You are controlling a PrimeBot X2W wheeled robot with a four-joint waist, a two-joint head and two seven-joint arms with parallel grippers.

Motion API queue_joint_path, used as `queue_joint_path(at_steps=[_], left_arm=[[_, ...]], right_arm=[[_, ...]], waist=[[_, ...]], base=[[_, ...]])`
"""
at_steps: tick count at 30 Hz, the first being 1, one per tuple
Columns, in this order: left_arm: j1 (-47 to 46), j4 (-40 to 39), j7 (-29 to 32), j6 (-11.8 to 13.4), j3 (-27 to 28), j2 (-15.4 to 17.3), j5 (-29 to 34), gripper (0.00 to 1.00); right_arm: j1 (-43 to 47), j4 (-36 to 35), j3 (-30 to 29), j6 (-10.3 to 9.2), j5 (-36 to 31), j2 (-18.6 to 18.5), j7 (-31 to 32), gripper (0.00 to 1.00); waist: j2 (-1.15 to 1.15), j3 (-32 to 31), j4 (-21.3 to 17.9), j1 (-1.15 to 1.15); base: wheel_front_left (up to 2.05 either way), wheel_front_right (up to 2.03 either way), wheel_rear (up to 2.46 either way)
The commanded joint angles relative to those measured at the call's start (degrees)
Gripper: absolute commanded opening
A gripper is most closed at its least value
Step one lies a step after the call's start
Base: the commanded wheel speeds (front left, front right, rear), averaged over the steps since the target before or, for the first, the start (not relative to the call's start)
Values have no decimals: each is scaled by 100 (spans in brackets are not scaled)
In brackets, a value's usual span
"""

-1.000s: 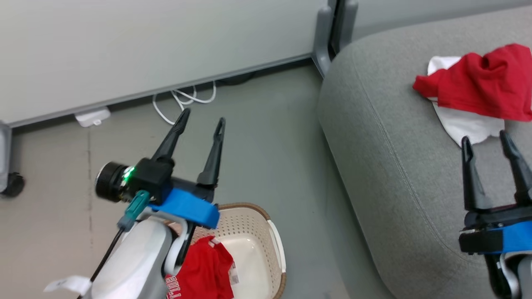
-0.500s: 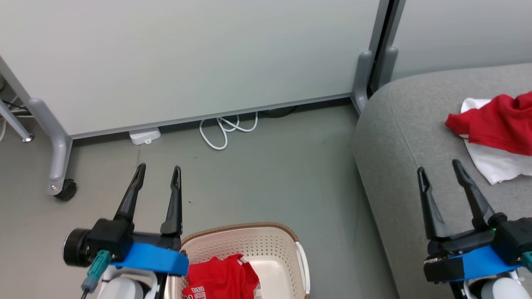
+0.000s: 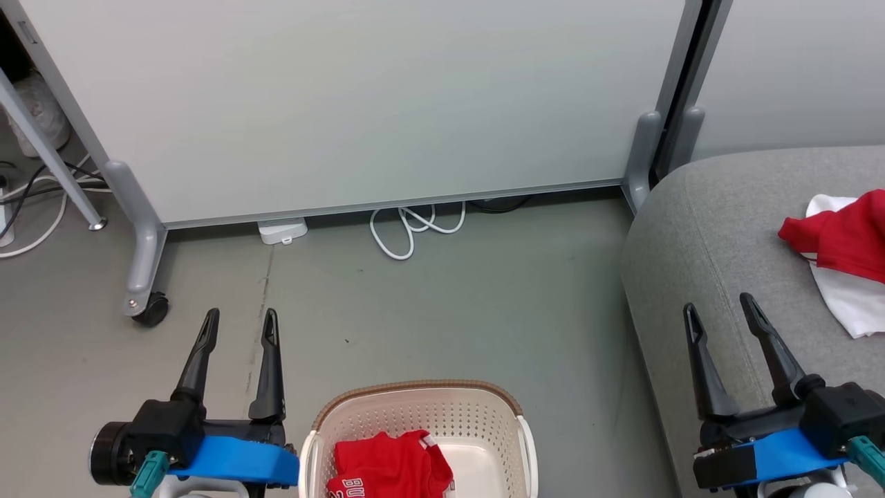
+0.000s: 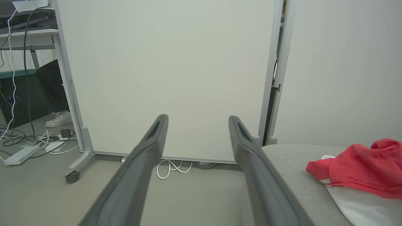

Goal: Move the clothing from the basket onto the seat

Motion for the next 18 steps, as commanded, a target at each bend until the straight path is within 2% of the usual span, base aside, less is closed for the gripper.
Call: queue_joint_path(at_steps=[1, 18], left_arm=[[74, -5, -16, -34, 64, -42, 54, 100], [85, 61, -15, -164, 206, -159, 217, 100]], right_arm=[[104, 35, -30, 3, -22, 53, -3, 100], [168, 166, -20, 3, -73, 144, -3, 100]], waist=[[0, -16, 31, 0], [0, -49, 81, 0]], base=[[0, 0, 0], [0, 0, 0]])
